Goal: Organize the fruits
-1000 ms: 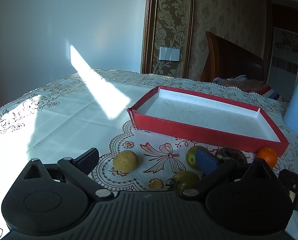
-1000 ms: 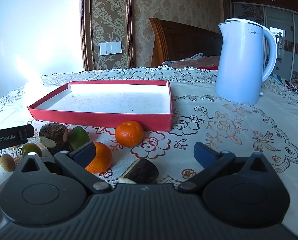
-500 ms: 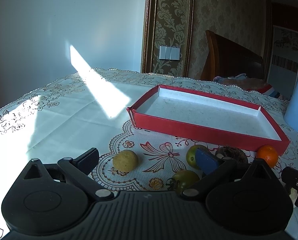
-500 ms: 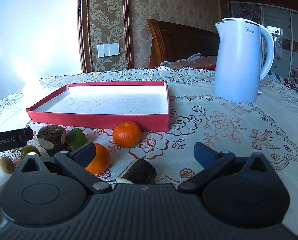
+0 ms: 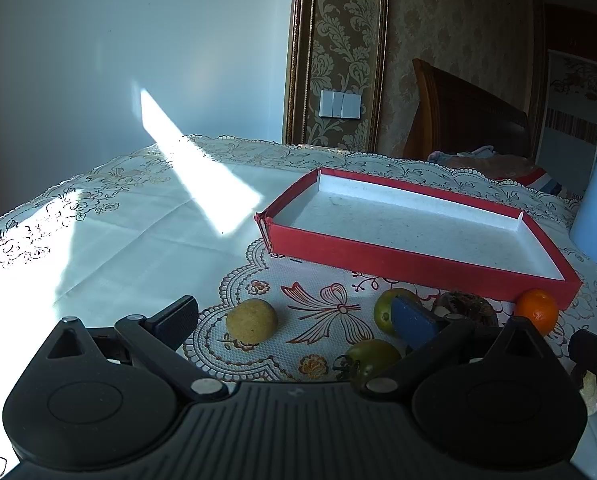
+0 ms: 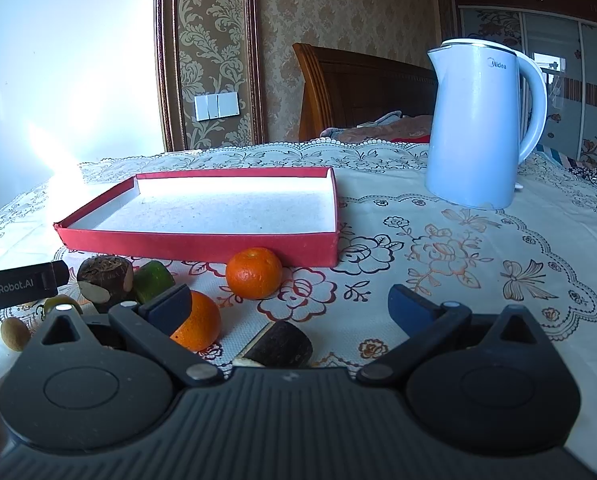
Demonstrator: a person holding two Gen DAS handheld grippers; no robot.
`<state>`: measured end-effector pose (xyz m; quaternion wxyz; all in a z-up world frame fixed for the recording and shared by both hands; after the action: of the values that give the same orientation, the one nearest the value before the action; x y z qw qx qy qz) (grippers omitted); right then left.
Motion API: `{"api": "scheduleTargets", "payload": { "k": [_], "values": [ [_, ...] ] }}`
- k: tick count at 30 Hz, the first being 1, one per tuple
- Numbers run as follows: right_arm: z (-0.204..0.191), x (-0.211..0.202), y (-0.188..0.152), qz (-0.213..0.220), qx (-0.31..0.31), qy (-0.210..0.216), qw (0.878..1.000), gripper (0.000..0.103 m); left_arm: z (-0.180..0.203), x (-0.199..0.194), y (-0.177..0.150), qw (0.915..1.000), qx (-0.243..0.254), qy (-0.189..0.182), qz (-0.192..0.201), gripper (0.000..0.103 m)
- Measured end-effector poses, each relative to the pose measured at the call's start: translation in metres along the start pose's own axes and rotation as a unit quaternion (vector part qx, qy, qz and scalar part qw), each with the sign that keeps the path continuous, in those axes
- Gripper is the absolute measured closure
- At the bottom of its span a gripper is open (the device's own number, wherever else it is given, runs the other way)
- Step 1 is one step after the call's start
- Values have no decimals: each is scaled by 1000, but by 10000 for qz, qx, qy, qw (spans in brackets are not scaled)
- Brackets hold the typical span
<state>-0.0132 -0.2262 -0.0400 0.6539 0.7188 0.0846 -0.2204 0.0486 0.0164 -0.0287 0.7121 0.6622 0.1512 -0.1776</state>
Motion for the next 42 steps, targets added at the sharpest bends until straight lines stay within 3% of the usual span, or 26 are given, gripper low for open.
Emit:
{"api": "scheduleTargets", "payload": {
  "k": [21, 42],
  "values": [
    [-4, -3, 2, 90, 9, 212, 9997, 0, 2, 6, -4, 9998, 59, 67, -174, 0],
    [-2, -15, -3, -51, -372, 855, 9956, 0, -2, 10, -5, 9994, -124, -34, -311, 0]
  ]
}}
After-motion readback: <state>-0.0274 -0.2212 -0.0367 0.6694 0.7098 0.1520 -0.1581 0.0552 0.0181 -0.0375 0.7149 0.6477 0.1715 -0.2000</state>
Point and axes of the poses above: each gripper's, at about its wrist camera, not at the fingertips, and x roughly the way its jaws point, z to its right, y to its top, the point moved 8 cm from there along x, roughly the way its jaws point, and after that the axes turned 2 degrees about -y, right-handed, at the moved point
